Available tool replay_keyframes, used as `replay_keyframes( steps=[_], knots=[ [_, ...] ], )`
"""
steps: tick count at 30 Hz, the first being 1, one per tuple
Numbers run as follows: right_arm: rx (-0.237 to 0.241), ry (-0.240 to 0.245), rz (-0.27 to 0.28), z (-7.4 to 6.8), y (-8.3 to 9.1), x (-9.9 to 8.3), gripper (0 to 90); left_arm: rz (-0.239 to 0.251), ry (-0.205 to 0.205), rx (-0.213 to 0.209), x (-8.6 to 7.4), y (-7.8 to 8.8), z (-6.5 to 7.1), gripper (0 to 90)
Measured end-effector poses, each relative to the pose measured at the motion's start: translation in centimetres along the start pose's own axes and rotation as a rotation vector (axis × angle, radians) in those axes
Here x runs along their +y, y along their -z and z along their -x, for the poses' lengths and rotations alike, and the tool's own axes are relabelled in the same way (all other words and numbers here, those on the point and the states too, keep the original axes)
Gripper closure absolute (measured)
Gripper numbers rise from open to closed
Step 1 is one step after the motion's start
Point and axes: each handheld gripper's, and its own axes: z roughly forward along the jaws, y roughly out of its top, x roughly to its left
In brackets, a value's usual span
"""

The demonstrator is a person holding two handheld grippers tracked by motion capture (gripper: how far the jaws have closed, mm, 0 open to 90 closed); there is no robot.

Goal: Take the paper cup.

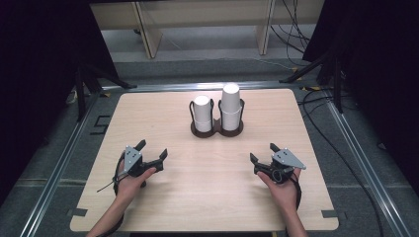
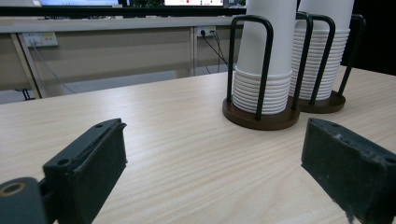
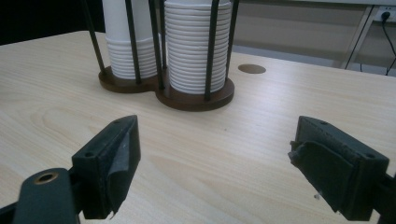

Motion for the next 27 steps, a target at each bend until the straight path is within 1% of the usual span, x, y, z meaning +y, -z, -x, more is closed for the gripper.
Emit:
replay_keyframes(
  steps=[1,2,3,4,5,6,7,8,9,10,11,12,13,14,15,16,17,18,19,20,21,22,23,24,25,26,27],
  knots=[
    [0.001,-0.004,0.013,0.0,-0.1,0.0,16.0,-0.04,0.005,-0.006,0.1,0.1,0.0,6.0],
    [0.02,0.004,0.012,0.1,-0.2,0.0,16.1,-0.044,0.009,-0.006,0.2,0.0,0.0,6.0],
    [0.02,0.004,0.012,0.1,-0.2,0.0,16.1,-0.044,0.009,-0.006,0.2,0.0,0.0,6.0],
    [0.031,-0.023,0.006,0.1,-0.2,0.1,16.0,-0.037,0.028,-0.017,0.2,-0.4,0.0,6.0],
    [0.031,-0.023,0.006,0.1,-0.2,0.1,16.0,-0.037,0.028,-0.017,0.2,-0.4,0.0,6.0],
    [0.058,-0.031,0.015,-0.2,-0.4,0.5,17.3,-0.058,0.007,-0.024,0.3,-0.6,0.2,6.2],
    [0.058,-0.035,0.023,-0.5,-0.5,0.8,17.8,-0.064,0.0,-0.035,0.3,-0.7,0.3,6.3],
    [0.091,-0.03,0.022,-0.7,-0.7,1.1,18.4,-0.073,-0.013,-0.048,0.4,-1.0,0.5,6.5],
    [0.091,-0.03,0.022,-0.7,-0.7,1.1,18.4,-0.073,-0.013,-0.048,0.4,-1.0,0.5,6.8],
    [0.117,-0.024,0.048,-1.4,-1.2,2.1,20.3,-0.091,-0.042,-0.061,0.5,-1.8,0.8,8.0],
    [0.117,-0.024,0.048,-1.4,-1.2,2.1,20.3,-0.091,-0.042,-0.061,0.5,-1.8,0.8,8.8],
    [0.119,-0.001,0.049,-2.0,-1.7,3.2,21.1,-0.101,-0.061,-0.072,0.9,-2.7,1.2,9.2],
    [0.145,-0.019,0.043,-2.3,-2.0,3.6,21.2,-0.108,-0.065,-0.08,1.1,-3.1,1.4,9.2],
    [0.137,0.001,0.061,-2.5,-2.4,4.1,21.7,-0.104,-0.062,-0.091,1.3,-3.6,1.6,9.4],
    [0.137,0.001,0.061,-2.5,-2.4,4.1,21.7,-0.104,-0.062,-0.091,1.3,-3.6,1.6,9.4],
    [0.156,0.008,0.064,-3.0,-3.4,5.1,22.6,-0.106,-0.055,-0.106,1.8,-4.4,1.9,9.4],
    [0.156,0.008,0.064,-3.0,-3.4,5.1,22.6,-0.106,-0.055,-0.106,1.8,-4.4,1.9,9.4],
    [0.167,0.005,0.065,-3.5,-4.2,5.9,22.8,-0.117,-0.05,-0.118,2.2,-5.3,2.3,9.5],
    [0.167,0.005,0.065,-3.5,-4.2,5.9,22.8,-0.117,-0.05,-0.118,2.2,-5.3,2.3,9.6],
    [0.175,-0.005,0.073,-4.0,-4.9,6.6,23.3,-0.113,-0.049,-0.132,2.3,-5.9,2.6,9.6],
    [0.184,-0.003,0.07,-4.0,-5.1,6.9,23.4,-0.118,-0.056,-0.137,2.4,-6.3,2.7,9.6],
    [0.178,0.017,0.079,-4.1,-5.4,7.3,23.8,-0.12,-0.06,-0.138,2.4,-6.5,2.8,9.6],
    [0.178,0.017,0.079,-4.1,-5.4,7.3,23.8,-0.12,-0.06,-0.138,2.4,-6.5,2.8,9.6],
    [0.199,-0.002,0.087,-4.5,-6.0,7.8,25.4,-0.131,-0.06,-0.143,2.5,-7.3,2.9,9.6],
    [0.199,-0.002,0.087,-4.5,-6.0,7.8,25.4,-0.131,-0.06,-0.143,2.5,-7.3,2.9,9.6],
    [0.192,0.017,0.089,-4.6,-6.2,8.1,26.1,-0.134,-0.058,-0.147,2.6,-7.8,3.0,9.6],
    [0.194,0.011,0.082,-4.9,-6.6,8.5,26.7,-0.138,-0.064,-0.147,2.7,-8.1,3.1,9.6]
  ],
)
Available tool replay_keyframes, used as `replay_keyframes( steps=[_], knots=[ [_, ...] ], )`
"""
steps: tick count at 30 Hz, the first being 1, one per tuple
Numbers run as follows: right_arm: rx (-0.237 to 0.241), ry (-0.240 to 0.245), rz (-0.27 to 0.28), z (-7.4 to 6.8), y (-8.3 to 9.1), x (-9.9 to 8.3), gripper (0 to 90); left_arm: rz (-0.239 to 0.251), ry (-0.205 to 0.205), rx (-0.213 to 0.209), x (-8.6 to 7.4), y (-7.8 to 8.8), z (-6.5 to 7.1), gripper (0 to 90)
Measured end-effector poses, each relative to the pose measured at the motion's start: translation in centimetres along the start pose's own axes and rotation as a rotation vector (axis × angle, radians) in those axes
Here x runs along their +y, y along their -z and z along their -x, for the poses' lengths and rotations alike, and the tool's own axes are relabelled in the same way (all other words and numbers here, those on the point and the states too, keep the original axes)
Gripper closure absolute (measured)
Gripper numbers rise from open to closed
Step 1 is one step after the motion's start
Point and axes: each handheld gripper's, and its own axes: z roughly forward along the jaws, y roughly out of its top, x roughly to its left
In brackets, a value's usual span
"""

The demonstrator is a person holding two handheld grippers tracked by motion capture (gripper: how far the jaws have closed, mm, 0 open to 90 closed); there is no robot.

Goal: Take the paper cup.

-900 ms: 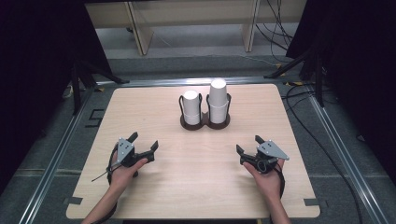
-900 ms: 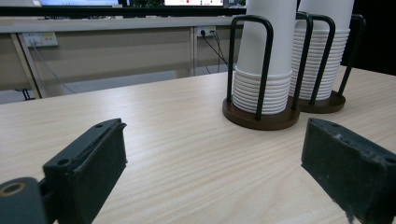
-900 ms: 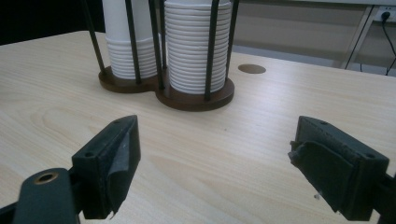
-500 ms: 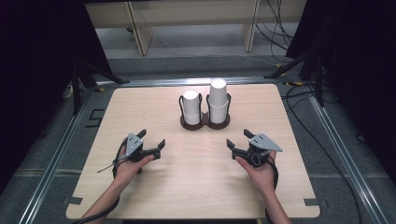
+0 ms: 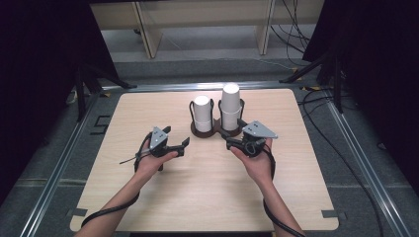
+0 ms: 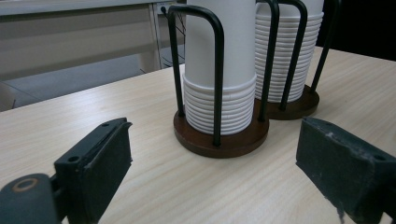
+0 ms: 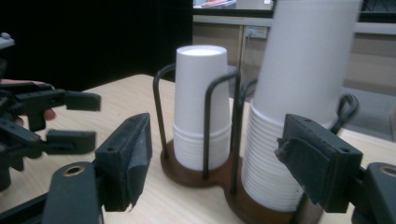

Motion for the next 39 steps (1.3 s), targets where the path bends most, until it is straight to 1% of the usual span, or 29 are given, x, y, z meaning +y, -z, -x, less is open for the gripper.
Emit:
replay_keyframes(
  steps=[1,2,3,4,5,6,7,8,9,11,12,13,14,16,17,18,20,21,22,23,25,27,31,32,33,34,36,37,39],
  knots=[
    [0.02,0.007,0.013,-0.2,-1.0,0.5,27.7,0.0,-0.01,-0.005,0.4,-0.6,0.1,9.6],
    [0.02,0.007,0.013,-0.2,-1.0,0.5,27.7,0.0,-0.01,-0.005,0.4,-0.6,0.1,9.5],
    [0.011,0.0,0.003,-0.4,-1.2,0.7,28.0,-0.003,-0.013,-0.01,0.7,-1.1,0.1,9.5],
    [0.017,-0.009,-0.002,-0.6,-1.8,1.1,28.2,-0.007,-0.014,-0.013,0.9,-1.5,0.2,9.3],
    [0.014,0.046,0.008,-0.5,-2.9,1.7,28.5,-0.007,-0.021,-0.022,1.3,-2.2,0.3,8.4],
    [0.014,0.046,0.008,-0.5,-2.9,1.7,28.5,-0.007,-0.021,-0.022,1.3,-2.2,0.3,7.9],
    [0.013,0.037,-0.003,-0.8,-4.0,2.2,29.0,-0.014,-0.022,-0.027,1.6,-3.0,0.4,7.3],
    [0.028,0.026,-0.018,-0.9,-4.4,2.4,29.0,-0.023,-0.03,-0.03,1.8,-3.3,0.4,7.1],
    [0.024,0.014,-0.028,-1.0,-4.8,2.6,29.0,-0.025,-0.029,-0.031,1.9,-3.7,0.4,6.4],
    [0.026,0.03,-0.032,-0.8,-6.0,3.0,29.0,-0.032,-0.031,-0.03,2.0,-4.3,0.3,5.6],
    [0.026,0.03,-0.032,-0.8,-6.0,3.0,29.0,-0.032,-0.031,-0.03,2.0,-4.3,0.3,5.6],
    [0.026,0.033,-0.031,-0.8,-6.5,3.2,29.0,-0.039,-0.018,-0.022,2.0,-4.7,0.2,5.6],
    [0.025,0.03,-0.031,-1.0,-7.6,3.7,29.0,-0.043,-0.01,-0.021,2.0,-5.2,0.0,5.8],
    [0.021,0.035,-0.043,-1.1,-8.4,4.0,29.0,-0.053,-0.005,-0.017,1.9,-5.5,-0.2,5.8],
    [0.014,0.055,-0.035,-1.1,-8.9,4.2,29.1,-0.053,0.006,-0.016,1.7,-5.8,-0.2,5.9],
    [0.014,0.055,-0.035,-1.1,-8.9,4.2,29.1,-0.053,0.006,-0.016,1.7,-5.8,-0.2,6.0],
    [0.007,0.083,-0.035,-0.9,-9.8,4.5,29.5,-0.061,0.014,-0.011,1.7,-6.1,-0.3,6.3],
    [0.006,0.086,-0.044,-0.9,-10.4,4.6,29.9,-0.056,0.024,-0.015,1.7,-6.3,-0.4,7.0],
    [0.006,0.086,-0.044,-0.9,-10.4,4.6,29.9,-0.056,0.024,-0.015,1.7,-6.3,-0.4,7.1],
    [-0.008,0.071,-0.056,-1.1,-10.9,4.7,30.2,-0.055,0.023,-0.017,1.8,-6.5,-0.3,7.3],
    [-0.005,0.075,-0.063,-1.0,-11.0,4.8,30.3,-0.051,0.022,-0.02,1.9,-6.7,-0.2,7.3],
    [-0.011,0.094,-0.069,-1.0,-11.6,4.9,30.3,-0.051,0.029,-0.03,2.1,-7.1,0.0,7.0],
    [-0.028,0.103,-0.081,-1.1,-12.2,5.0,30.3,-0.061,0.031,-0.022,2.1,-7.6,0.1,6.4],
    [-0.032,0.087,-0.084,-1.1,-12.3,5.0,30.3,-0.056,0.031,-0.023,2.1,-7.8,0.1,6.3],
    [-0.031,0.083,-0.084,-1.1,-12.3,5.0,30.3,-0.063,0.03,-0.019,2.1,-7.8,0.1,6.2],
    [-0.028,0.101,-0.084,-1.1,-12.5,5.1,30.4,-0.065,0.03,-0.019,2.1,-7.9,0.1,6.1],
    [-0.037,0.099,-0.081,-1.2,-12.6,5.0,30.4,-0.066,0.029,-0.017,2.0,-8.1,0.1,6.0],
    [-0.041,0.11,-0.091,-1.1,-12.7,5.0,30.4,-0.069,0.03,-0.018,2.0,-8.2,0.0,6.0],
    [-0.04,0.115,-0.095,-1.0,-12.9,5.0,31.5,-0.07,0.036,-0.014,1.8,-8.4,0.0,6.4]
  ],
)
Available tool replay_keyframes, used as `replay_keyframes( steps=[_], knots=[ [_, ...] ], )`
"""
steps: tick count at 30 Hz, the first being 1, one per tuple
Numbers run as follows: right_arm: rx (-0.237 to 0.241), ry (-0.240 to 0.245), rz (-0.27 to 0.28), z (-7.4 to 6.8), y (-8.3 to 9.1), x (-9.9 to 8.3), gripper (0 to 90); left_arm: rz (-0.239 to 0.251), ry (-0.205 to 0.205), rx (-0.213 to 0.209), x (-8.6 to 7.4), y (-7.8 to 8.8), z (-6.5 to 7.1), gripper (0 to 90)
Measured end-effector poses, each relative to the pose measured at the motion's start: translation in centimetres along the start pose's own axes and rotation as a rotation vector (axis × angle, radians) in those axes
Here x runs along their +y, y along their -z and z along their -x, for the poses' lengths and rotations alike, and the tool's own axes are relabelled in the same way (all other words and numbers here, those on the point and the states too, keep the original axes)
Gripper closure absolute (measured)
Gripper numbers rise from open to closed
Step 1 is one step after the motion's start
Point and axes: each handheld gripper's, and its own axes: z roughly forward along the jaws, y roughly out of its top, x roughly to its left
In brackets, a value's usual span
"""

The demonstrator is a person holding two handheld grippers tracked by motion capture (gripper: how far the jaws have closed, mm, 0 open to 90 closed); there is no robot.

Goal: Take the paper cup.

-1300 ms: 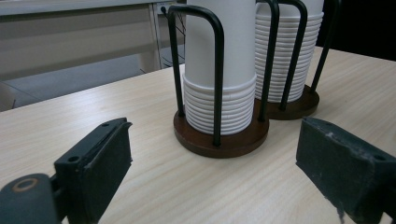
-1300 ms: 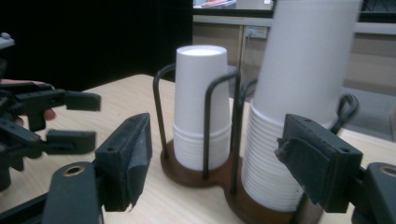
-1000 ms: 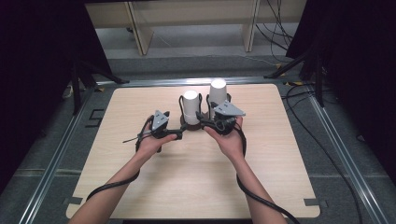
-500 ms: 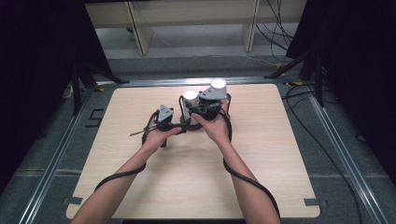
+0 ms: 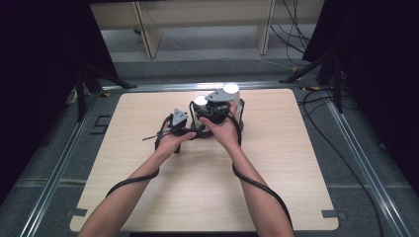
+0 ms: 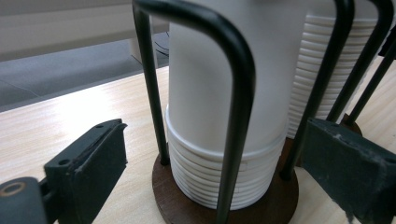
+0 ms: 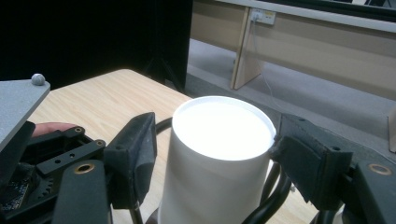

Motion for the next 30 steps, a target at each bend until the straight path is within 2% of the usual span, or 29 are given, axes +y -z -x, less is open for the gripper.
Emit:
replay_keyframes(
  steps=[3,5,6,10,13,15,16,19,22,24,30],
  knots=[
    [-0.007,0.014,-0.008,0.0,0.0,-0.1,32.4,-0.004,-0.002,0.0,0.0,-0.1,0.0,8.0],
    [-0.016,0.025,0.005,0.1,-0.2,-0.1,32.4,-0.002,0.0,-0.003,-0.1,-0.2,0.0,9.0],
    [0.0,0.006,-0.011,0.0,-0.1,-0.1,32.4,0.0,0.001,-0.004,-0.1,-0.3,0.0,9.0],
    [-0.02,0.01,-0.007,-0.1,-0.6,-0.3,32.4,0.003,0.008,-0.004,-0.1,-0.5,0.3,11.5],
    [-0.001,0.006,-0.02,-0.1,-0.8,-0.3,32.5,0.004,0.004,-0.008,-0.2,-0.6,0.2,13.6],
    [-0.008,0.012,-0.014,-0.1,-0.8,-0.3,32.6,0.001,0.009,-0.006,-0.1,-0.7,0.2,14.0],
    [0.002,-0.004,-0.012,-0.2,-1.0,-0.4,32.8,-0.004,0.009,-0.008,-0.1,-0.7,0.2,14.1],
    [-0.001,0.009,-0.023,-0.1,-1.1,-0.4,33.1,0.001,0.009,-0.013,-0.2,-0.9,0.1,14.2],
    [0.007,0.008,-0.022,0.0,-1.2,-0.4,33.1,-0.008,0.008,-0.009,-0.2,-1.0,0.2,14.2],
    [-0.002,0.001,-0.015,0.0,-1.4,-0.4,32.7,-0.017,-0.009,-0.015,-0.2,-1.1,0.2,14.3],
    [0.008,-0.013,-0.021,-0.1,-1.6,-0.3,32.6,-0.036,-0.01,-0.013,-0.5,-1.5,0.4,14.4]
  ],
)
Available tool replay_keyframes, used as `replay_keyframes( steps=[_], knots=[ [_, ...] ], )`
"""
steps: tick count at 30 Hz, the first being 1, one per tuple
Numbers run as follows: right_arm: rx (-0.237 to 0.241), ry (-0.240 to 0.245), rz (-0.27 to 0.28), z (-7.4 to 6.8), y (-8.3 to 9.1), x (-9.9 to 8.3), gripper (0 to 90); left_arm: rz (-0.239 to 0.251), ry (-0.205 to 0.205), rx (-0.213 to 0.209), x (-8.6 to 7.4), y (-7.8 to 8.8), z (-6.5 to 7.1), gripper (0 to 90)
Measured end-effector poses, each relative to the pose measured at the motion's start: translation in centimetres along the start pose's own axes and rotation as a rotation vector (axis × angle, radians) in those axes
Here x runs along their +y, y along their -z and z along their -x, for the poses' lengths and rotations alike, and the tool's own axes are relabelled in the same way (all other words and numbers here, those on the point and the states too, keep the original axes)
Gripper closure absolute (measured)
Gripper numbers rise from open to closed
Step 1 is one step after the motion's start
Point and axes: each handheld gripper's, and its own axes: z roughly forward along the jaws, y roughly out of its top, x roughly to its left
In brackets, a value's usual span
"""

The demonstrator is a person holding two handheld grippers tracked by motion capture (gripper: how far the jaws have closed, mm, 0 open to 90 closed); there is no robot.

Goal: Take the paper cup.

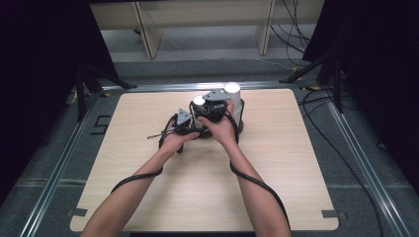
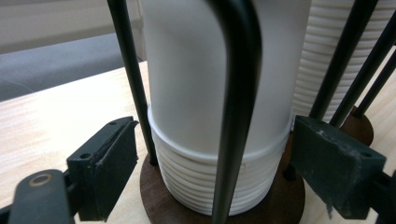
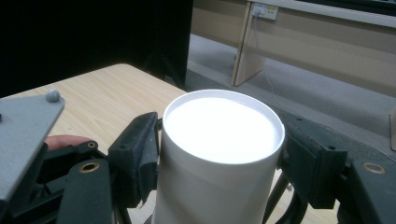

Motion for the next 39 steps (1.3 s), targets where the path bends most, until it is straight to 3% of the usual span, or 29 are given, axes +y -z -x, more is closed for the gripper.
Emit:
replay_keyframes(
  steps=[5,11,13,18,24,25,35,39],
  knots=[
    [-0.002,0.012,0.008,0.0,-0.1,0.0,33.2,-0.002,0.004,-0.002,0.0,-0.2,0.1,14.8],
    [0.001,-0.003,0.001,0.0,0.0,0.0,33.5,-0.018,-0.012,0.0,0.1,-0.5,0.3,18.4],
    [0.006,0.004,0.006,0.1,0.0,0.0,33.7,-0.053,-0.034,0.011,0.1,-0.5,0.3,18.5],
    [0.0,0.008,0.017,0.2,0.0,0.1,34.3,-0.054,-0.036,0.011,0.1,-0.5,0.3,19.0],
    [0.021,-0.016,0.018,0.1,0.0,0.1,34.8,-0.058,-0.043,0.012,0.1,-0.5,0.3,19.2],
    [0.007,-0.025,0.003,0.0,0.2,0.2,34.9,-0.058,-0.044,0.012,0.1,-0.5,0.3,19.3],
    [0.007,-0.009,0.046,0.3,1.0,1.2,35.2,-0.06,-0.055,0.015,0.2,-0.6,0.4,19.3],
    [0.013,-0.028,0.072,0.2,1.3,1.4,35.2,-0.067,-0.065,0.019,0.2,-0.5,0.4,19.3]
  ],
)
